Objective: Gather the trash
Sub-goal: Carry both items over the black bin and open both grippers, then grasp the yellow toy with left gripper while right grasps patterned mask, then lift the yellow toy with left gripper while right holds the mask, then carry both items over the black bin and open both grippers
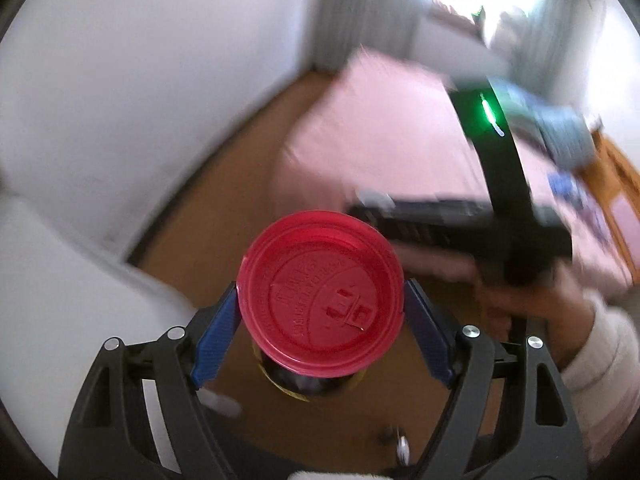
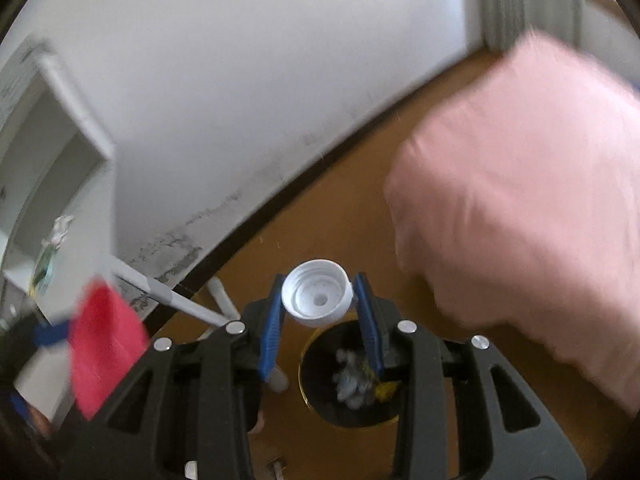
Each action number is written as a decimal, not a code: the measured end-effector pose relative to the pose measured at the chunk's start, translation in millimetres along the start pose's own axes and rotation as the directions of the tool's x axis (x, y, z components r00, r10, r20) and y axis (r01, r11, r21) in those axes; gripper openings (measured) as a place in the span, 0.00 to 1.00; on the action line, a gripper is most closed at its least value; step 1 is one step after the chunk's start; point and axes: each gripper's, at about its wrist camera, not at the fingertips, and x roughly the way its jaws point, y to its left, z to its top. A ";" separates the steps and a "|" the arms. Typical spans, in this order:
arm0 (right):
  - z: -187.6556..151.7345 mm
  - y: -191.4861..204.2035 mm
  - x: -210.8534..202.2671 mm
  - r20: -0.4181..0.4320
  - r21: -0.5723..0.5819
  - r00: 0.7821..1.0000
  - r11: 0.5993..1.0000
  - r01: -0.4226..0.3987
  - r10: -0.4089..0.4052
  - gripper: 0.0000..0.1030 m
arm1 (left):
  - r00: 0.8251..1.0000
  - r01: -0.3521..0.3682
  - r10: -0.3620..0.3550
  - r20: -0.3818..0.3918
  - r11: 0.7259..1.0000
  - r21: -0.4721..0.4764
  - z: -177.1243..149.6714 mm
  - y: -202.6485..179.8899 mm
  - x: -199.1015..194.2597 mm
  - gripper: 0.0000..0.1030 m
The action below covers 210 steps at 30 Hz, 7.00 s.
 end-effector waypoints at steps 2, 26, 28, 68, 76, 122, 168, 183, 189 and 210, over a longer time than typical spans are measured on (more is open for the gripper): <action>-9.0 -34.7 28.6 -0.072 0.100 0.997 0.995 -0.022 0.029 0.34 | 0.995 0.002 0.001 -0.097 1.000 0.030 -10.4 -8.3 44.7 0.76; -71.6 -93.1 156.0 -0.396 0.259 0.910 0.966 -0.017 0.122 0.34 | 0.911 -0.063 -0.017 -0.412 0.982 -0.180 -74.1 31.0 219.8 0.76; -72.1 -92.9 155.6 -0.392 0.261 0.912 0.965 -0.018 0.123 0.34 | 0.914 -0.064 -0.016 -0.406 0.981 -0.182 -72.8 28.4 219.2 0.77; 20.7 330.4 36.7 0.141 -0.476 0.974 0.875 -0.091 0.177 0.94 | 0.568 -0.694 0.755 -0.328 0.225 -0.684 -214.0 347.1 -278.8 0.94; 47.0 427.5 95.2 0.026 -0.599 0.975 0.784 -0.162 0.221 0.94 | 0.614 -0.699 0.707 -0.349 0.284 -0.656 -203.4 409.8 -243.6 0.94; 26.0 437.7 115.2 -0.074 -0.689 0.970 0.692 -0.218 0.233 0.15 | 0.740 -0.552 0.657 -0.146 0.469 -0.689 -188.0 381.9 -237.5 0.13; 10.2 360.4 60.9 -0.058 -0.602 0.951 0.749 -0.277 0.305 0.15 | 0.706 -0.594 0.696 -0.128 0.483 -0.643 -161.2 341.9 -238.5 0.11; 38.4 141.0 -44.6 0.100 -0.324 0.968 0.927 -0.186 0.229 0.16 | 0.953 -0.161 0.190 0.235 0.977 -0.138 11.6 85.4 -134.0 0.11; 17.3 -23.7 0.6 -0.033 -0.054 0.999 0.998 -0.022 0.021 0.16 | 0.997 0.079 -0.078 -0.024 0.997 0.009 9.0 -7.9 10.1 0.11; -111.9 -149.7 195.8 -0.539 0.269 0.825 0.963 -0.021 0.169 0.16 | 0.859 -0.062 -0.034 -0.511 0.984 -0.169 -70.3 34.7 265.6 0.11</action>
